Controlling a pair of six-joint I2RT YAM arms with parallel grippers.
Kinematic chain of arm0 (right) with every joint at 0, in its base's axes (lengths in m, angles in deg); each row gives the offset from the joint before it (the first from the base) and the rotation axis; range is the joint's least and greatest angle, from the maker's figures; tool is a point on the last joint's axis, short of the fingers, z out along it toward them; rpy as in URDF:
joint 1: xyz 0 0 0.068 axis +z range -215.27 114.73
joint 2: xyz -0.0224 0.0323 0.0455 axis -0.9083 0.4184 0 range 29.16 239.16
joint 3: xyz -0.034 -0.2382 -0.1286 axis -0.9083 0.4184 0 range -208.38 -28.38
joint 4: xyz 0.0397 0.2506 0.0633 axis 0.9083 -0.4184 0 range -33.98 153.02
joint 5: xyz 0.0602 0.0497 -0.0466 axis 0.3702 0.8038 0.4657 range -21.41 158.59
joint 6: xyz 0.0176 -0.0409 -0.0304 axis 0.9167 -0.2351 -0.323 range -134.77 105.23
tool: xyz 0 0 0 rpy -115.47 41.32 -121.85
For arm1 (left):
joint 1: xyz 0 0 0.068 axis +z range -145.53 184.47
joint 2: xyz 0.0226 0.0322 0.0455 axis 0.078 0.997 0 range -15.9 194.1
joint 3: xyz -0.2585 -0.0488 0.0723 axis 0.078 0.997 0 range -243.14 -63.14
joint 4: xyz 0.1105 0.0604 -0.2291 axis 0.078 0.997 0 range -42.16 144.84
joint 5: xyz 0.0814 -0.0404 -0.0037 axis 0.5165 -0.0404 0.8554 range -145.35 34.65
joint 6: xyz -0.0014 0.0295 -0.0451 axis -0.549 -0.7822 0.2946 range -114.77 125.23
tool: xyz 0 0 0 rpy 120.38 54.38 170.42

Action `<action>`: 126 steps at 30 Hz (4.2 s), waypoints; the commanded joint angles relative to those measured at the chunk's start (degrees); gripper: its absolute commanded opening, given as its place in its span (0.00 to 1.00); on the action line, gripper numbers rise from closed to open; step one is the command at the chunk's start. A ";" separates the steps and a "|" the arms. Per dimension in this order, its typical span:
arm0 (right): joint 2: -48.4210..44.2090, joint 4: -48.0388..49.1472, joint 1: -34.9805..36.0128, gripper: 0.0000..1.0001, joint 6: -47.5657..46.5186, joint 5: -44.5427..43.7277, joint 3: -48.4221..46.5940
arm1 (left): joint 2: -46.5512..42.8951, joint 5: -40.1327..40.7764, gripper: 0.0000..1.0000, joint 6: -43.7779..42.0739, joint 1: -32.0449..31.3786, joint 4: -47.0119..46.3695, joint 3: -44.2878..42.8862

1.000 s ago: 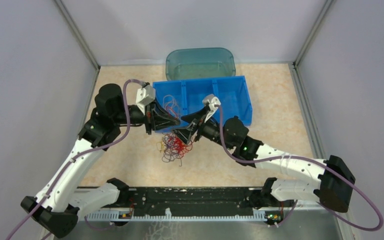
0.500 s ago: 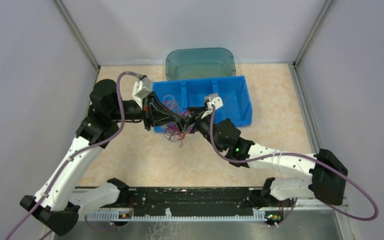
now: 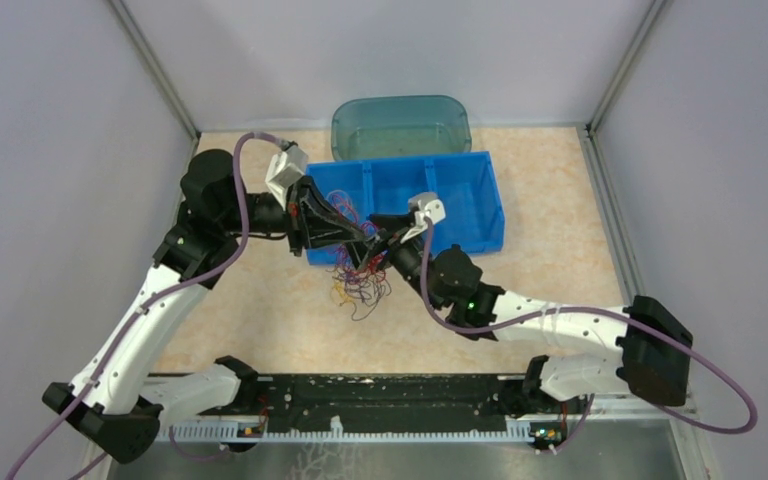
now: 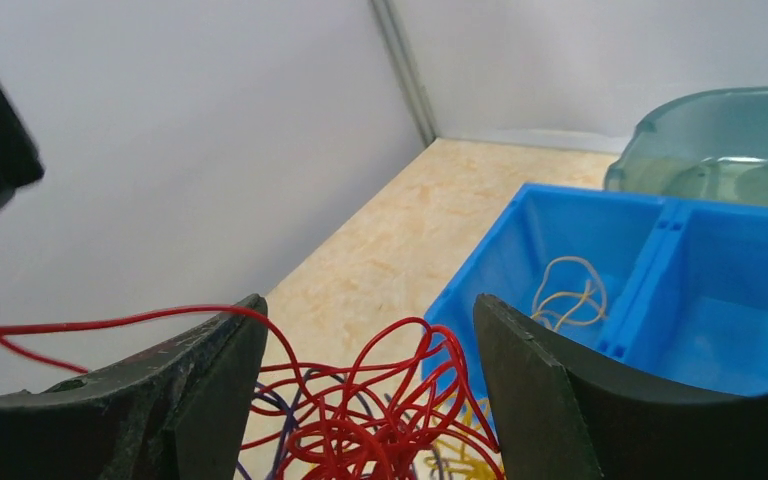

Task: Untangle the cables

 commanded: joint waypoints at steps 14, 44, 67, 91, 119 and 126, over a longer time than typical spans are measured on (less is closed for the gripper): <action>10.84 7.94 4.45 0.76 1.85 3.62 2.05 | 4.69 -2.61 0.00 2.69 -0.60 -2.48 -14.44; -4.35 -1.83 4.44 0.82 9.17 -0.37 16.69 | 12.09 3.14 0.00 -8.27 -0.59 2.19 -42.32; -6.82 -7.37 4.35 0.81 -0.44 21.33 -7.18 | 9.81 0.42 0.00 -6.95 -0.64 1.33 -34.48; 13.76 10.39 0.90 0.38 18.08 29.91 0.67 | 14.49 1.09 0.00 -8.53 -0.59 2.10 -46.99; 22.47 10.92 0.38 0.46 15.99 17.30 10.31 | 16.63 15.04 0.00 -27.21 -0.55 -20.26 -59.97; 23.37 11.00 0.60 0.52 15.78 15.05 10.77 | 17.39 18.69 0.00 -37.09 -0.56 -28.71 -63.15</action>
